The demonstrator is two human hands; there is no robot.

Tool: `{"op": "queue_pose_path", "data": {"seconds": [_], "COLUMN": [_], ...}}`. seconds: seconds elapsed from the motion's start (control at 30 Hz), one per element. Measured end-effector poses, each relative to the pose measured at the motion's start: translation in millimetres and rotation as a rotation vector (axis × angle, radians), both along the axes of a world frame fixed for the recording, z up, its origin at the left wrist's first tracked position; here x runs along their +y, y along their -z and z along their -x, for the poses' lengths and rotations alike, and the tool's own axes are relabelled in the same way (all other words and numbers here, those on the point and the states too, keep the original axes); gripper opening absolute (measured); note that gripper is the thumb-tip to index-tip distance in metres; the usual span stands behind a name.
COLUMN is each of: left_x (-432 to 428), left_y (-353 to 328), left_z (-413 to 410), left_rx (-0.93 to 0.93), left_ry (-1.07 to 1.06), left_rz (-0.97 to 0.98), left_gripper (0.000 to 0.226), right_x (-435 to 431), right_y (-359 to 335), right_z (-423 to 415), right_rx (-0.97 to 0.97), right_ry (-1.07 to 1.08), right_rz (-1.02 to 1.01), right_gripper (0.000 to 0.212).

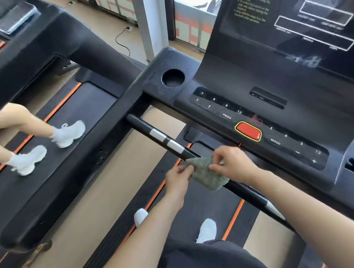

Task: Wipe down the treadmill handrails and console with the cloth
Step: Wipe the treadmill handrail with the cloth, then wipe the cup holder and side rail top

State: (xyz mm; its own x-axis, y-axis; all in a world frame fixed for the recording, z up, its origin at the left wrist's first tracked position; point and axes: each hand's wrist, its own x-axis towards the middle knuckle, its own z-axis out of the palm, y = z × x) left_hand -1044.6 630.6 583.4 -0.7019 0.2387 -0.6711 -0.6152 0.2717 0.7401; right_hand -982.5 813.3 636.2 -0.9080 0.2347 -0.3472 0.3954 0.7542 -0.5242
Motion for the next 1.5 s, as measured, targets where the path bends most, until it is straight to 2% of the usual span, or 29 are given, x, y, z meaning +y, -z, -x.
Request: {"op": "queue_pose_path", "data": {"seconds": [0.03,0.13,0.23,0.3,0.4,0.5,0.57,0.77,0.83,1.03,1.1,1.23,1.3,1.37,1.4,1.43,1.5], "left_x": [-6,-27,-49,-66,-93,-119,-135,-163,-171,-214,-231,-264,-270,-263,-257,-249,-232], "left_y": [0,-11,-33,-50,-70,-89,-98,-136,-146,-142,-119,-78,-70,-70,-69,-68,-65], "left_z": [2,16,42,65,104,142,168,247,270,297,289,268,263,265,268,271,276], "left_rx": [0.019,0.082,0.173,0.236,0.378,0.577,0.665,0.933,0.997,1.173,1.173,0.89,0.795,0.801,0.825,0.846,0.84], "left_ry": [0.03,0.09,0.131,0.159,0.228,0.304,0.347,0.384,0.37,0.452,0.517,0.798,0.691,0.508,0.448,0.428,0.498], "left_rz": [0.014,-0.046,-0.089,-0.135,-0.147,-0.075,-0.043,0.011,0.009,0.112,0.254,0.498,0.496,0.442,0.421,0.402,0.385], "left_gripper": [0.013,0.023,0.028,0.037,0.02,0.012,0.007,0.01,0.014,0.016,0.019,0.022,0.024,0.023,0.016,0.009,0.024], "right_x": [-3,-15,-27,-38,-54,-71,-84,-122,-134,-178,-197,-233,-245,-251,-253,-254,-256], "right_y": [-1,-6,-15,-25,-39,-53,-62,-87,-98,-78,-49,-2,5,5,4,4,5], "right_z": [4,22,46,67,96,125,147,221,239,247,234,199,191,194,198,204,219], "right_rx": [-0.02,-0.053,-0.074,-0.033,0.047,0.095,0.146,0.35,0.409,0.473,0.396,0.09,0.002,0.071,0.144,0.226,0.351], "right_ry": [-0.01,-0.033,-0.062,-0.029,0.003,0.019,0.044,0.172,0.199,0.167,0.155,0.057,0.081,0.199,0.264,0.325,0.406], "right_rz": [-0.002,0.037,0.034,0.113,0.245,0.335,0.363,0.253,0.216,0.137,0.126,0.145,0.165,0.181,0.171,0.167,0.208], "right_gripper": [0.019,0.042,0.017,0.033,0.022,0.008,0.012,0.027,0.027,0.029,0.026,0.012,0.004,0.008,0.011,0.01,0.018]}}
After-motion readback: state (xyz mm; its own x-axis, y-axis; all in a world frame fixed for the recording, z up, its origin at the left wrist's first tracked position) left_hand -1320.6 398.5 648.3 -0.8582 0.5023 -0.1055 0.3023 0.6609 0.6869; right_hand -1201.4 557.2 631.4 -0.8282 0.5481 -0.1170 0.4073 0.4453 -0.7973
